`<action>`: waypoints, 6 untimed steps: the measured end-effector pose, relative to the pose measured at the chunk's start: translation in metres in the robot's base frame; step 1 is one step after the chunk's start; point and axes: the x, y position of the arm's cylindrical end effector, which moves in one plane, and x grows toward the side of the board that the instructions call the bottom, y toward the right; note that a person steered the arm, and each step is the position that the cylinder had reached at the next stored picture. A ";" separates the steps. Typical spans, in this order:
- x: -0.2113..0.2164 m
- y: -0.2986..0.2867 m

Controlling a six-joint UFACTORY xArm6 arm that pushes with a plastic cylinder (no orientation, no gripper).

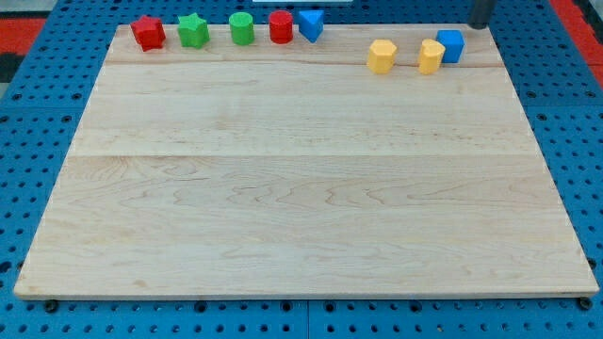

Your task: Push the blue cube towards the left

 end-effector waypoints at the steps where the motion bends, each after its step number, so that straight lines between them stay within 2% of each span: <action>1: 0.038 0.001; 2: 0.052 -0.001; 6: 0.055 -0.181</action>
